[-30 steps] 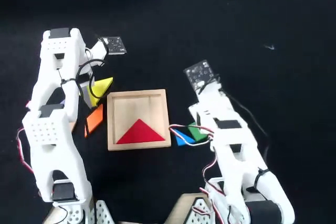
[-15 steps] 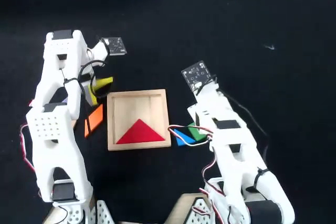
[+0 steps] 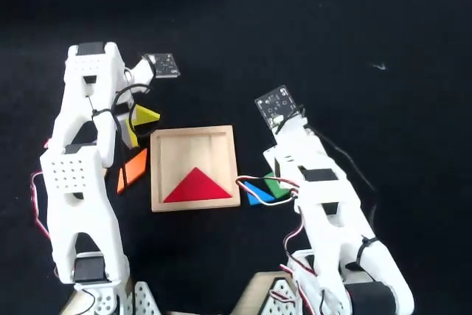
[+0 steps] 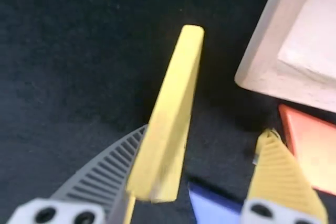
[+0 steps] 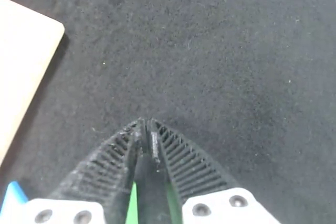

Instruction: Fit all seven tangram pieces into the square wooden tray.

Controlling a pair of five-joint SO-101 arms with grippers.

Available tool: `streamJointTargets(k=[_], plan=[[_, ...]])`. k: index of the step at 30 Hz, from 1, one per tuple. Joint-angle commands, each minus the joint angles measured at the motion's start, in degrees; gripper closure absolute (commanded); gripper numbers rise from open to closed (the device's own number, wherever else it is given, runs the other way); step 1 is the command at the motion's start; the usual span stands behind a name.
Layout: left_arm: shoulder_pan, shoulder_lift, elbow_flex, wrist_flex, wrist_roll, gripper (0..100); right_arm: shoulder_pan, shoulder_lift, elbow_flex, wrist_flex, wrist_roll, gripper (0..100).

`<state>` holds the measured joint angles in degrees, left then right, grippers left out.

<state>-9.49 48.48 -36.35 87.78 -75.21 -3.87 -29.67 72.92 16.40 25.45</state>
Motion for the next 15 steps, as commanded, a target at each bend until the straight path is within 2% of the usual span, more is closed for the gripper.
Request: streamJointTargets(k=[1,7,10,15], plan=[[-0.2,-0.2,-10.2,8.3,0.0,73,-0.7,-2.0,-0.4,-1.2,0.6,98.4],[1.7,1.8,-10.8,8.8,-0.2,97,-0.7,-2.0,-0.4,-1.2,0.6,98.4],[1.7,2.9,-10.9,8.8,-0.1,95,-0.7,-2.0,-0.3,-1.2,0.6,98.4],[1.7,2.6,-11.0,9.0,0.0,97,-0.7,-2.0,-0.3,-1.2,0.6,98.4]])
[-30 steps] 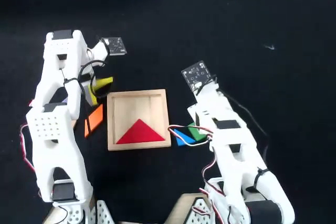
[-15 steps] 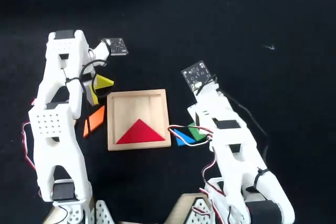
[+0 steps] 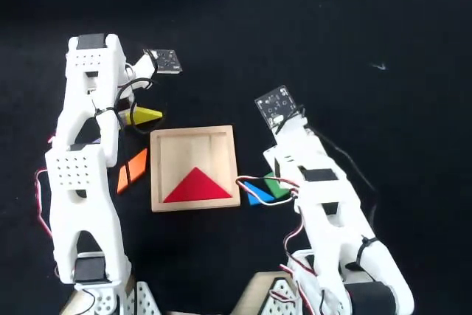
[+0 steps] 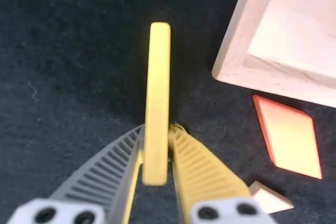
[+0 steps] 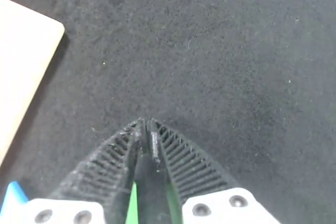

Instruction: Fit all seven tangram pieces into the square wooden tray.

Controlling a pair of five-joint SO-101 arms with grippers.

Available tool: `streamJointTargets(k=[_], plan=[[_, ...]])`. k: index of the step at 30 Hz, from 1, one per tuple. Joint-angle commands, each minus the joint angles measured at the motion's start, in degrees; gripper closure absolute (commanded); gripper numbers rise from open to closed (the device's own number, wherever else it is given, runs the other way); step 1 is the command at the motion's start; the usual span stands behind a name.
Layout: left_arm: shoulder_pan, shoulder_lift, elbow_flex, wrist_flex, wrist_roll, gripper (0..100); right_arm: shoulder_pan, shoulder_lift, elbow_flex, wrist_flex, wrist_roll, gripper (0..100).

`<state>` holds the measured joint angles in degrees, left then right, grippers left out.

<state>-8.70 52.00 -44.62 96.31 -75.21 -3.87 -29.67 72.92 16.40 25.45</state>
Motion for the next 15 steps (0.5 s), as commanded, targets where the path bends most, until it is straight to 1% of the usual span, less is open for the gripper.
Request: streamJointTargets(k=[1,3,4,8,15], plan=[[0.9,-1.5,-2.8,1.2,0.0,97,-0.7,-2.0,-0.3,-1.2,0.6,98.4],[1.0,-3.6,-2.3,4.8,0.2,97,-0.7,-2.0,-0.3,-1.2,0.6,98.4],[1.3,-5.3,-1.8,4.6,1.8,97,-0.7,-2.0,-0.3,-1.2,0.6,98.4],[1.7,-14.6,-0.8,4.5,15.0,97,-0.7,-2.0,-0.3,-1.2,0.6,98.4],[3.0,-31.6,7.1,4.5,32.7,97,-0.7,-2.0,-0.3,-1.2,0.6,98.4]])
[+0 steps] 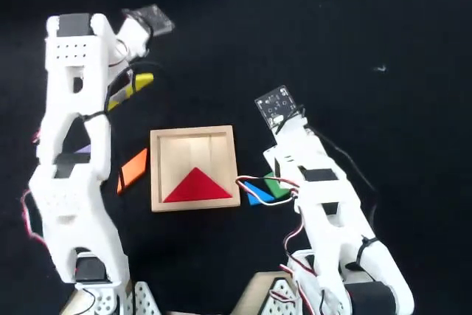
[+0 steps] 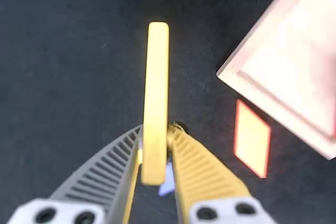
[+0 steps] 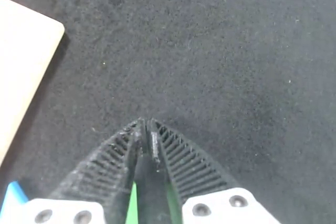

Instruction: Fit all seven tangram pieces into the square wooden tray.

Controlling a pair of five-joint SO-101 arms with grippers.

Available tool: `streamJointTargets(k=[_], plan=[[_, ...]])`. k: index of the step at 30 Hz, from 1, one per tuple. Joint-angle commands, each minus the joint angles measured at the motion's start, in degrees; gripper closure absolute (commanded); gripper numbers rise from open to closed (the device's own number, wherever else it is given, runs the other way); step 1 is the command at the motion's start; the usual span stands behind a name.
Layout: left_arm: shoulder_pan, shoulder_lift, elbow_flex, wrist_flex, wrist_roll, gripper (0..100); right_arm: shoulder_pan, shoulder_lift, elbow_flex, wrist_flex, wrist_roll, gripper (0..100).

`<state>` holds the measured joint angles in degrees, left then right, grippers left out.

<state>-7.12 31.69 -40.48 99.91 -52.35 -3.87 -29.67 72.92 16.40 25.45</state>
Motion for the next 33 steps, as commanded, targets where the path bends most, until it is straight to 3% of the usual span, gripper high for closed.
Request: streamJointTargets(k=[1,6,12,22,28,33], plan=[[1.7,-13.3,4.4,0.9,12.7,97,-0.7,-2.0,-0.3,-1.2,0.6,98.4],[1.8,-19.3,12.4,0.9,22.9,97,-0.7,-2.0,-0.2,-1.2,0.6,98.4],[2.7,-27.6,21.8,0.9,42.7,97,-0.7,-2.0,-0.2,-1.2,0.6,98.4],[13.1,-51.6,30.3,0.8,49.1,97,-0.7,-2.0,-0.2,-1.2,0.6,98.4],[11.8,-45.9,39.2,-0.4,55.6,97,-0.7,-2.0,-0.1,-1.2,0.6,98.4],[11.1,-34.6,48.7,-12.3,65.8,97,-0.7,-2.0,-0.1,-1.2,0.6,98.4]])
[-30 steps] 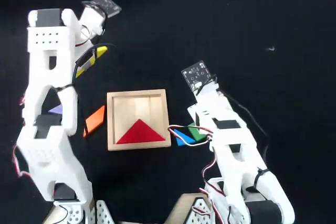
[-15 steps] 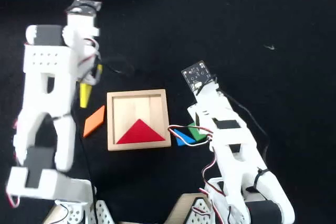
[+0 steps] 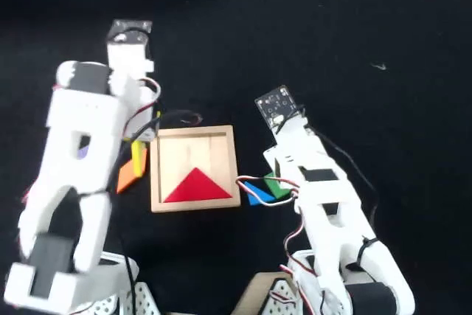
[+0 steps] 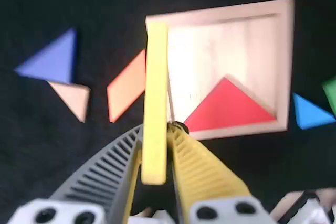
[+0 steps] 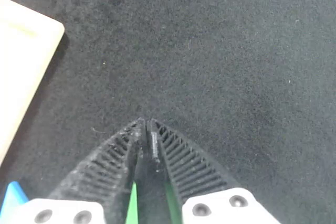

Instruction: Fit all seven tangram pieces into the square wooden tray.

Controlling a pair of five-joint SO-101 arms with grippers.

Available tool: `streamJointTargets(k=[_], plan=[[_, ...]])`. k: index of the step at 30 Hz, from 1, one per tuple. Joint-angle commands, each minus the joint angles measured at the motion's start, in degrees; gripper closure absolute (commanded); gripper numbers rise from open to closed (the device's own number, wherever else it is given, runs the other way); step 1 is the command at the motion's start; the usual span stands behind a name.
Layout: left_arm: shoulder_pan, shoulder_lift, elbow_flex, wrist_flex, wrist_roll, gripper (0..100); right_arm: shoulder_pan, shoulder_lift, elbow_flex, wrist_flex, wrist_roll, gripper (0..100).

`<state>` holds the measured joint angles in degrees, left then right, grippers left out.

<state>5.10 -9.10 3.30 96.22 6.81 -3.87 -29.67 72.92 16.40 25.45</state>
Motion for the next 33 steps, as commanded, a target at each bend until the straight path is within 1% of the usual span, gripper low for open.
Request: streamJointTargets(k=[1,4,9,12,14,23,26,33], plan=[[-0.9,7.6,5.9,-10.5,7.9,97,-0.7,-2.0,-0.1,-1.2,0.6,98.4],[0.3,9.9,7.8,-14.1,10.4,97,-0.7,-2.0,-0.1,-1.2,0.6,98.4],[3.5,10.4,10.0,-14.7,16.1,97,-0.7,-2.0,-0.1,-1.2,0.6,98.4],[5.9,11.1,11.0,-14.6,20.8,97,-0.7,-2.0,-0.1,-1.2,0.6,98.4],[7.1,12.0,12.5,-15.6,22.1,97,-0.7,-2.0,-0.1,-1.2,0.6,98.4],[6.1,17.2,16.7,-26.6,14.2,97,-0.7,-2.0,0.0,-1.2,0.6,98.4],[5.6,17.8,16.7,-27.8,12.6,97,-0.7,-2.0,0.0,-1.2,0.6,98.4],[3.6,17.8,16.2,-27.3,9.4,97,-0.8,-2.0,0.0,-1.2,0.6,98.4]])
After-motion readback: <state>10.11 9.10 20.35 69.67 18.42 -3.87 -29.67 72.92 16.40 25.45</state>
